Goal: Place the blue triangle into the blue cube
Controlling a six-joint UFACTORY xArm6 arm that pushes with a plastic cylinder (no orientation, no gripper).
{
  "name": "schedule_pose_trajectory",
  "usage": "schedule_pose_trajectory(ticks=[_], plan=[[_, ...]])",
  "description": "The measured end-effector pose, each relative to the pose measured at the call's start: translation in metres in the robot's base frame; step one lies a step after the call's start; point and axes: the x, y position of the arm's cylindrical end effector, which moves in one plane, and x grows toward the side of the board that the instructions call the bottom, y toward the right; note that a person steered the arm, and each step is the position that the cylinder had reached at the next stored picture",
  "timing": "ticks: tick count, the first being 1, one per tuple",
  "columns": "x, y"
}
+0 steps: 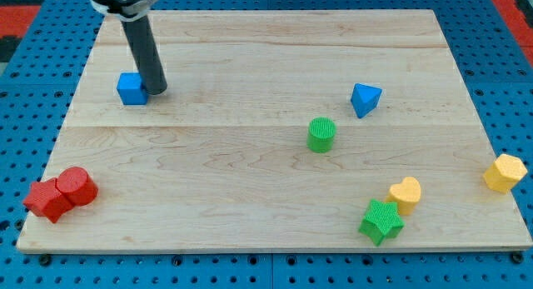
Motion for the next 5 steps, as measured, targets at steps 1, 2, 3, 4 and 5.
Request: schedule_pose_trajectory(ticks=[1, 2, 3, 4, 5], plan=[[0.038, 0.055], [0.078, 0.149], [0.083, 0.214], [0.099, 0.214], [0.105, 0.261]])
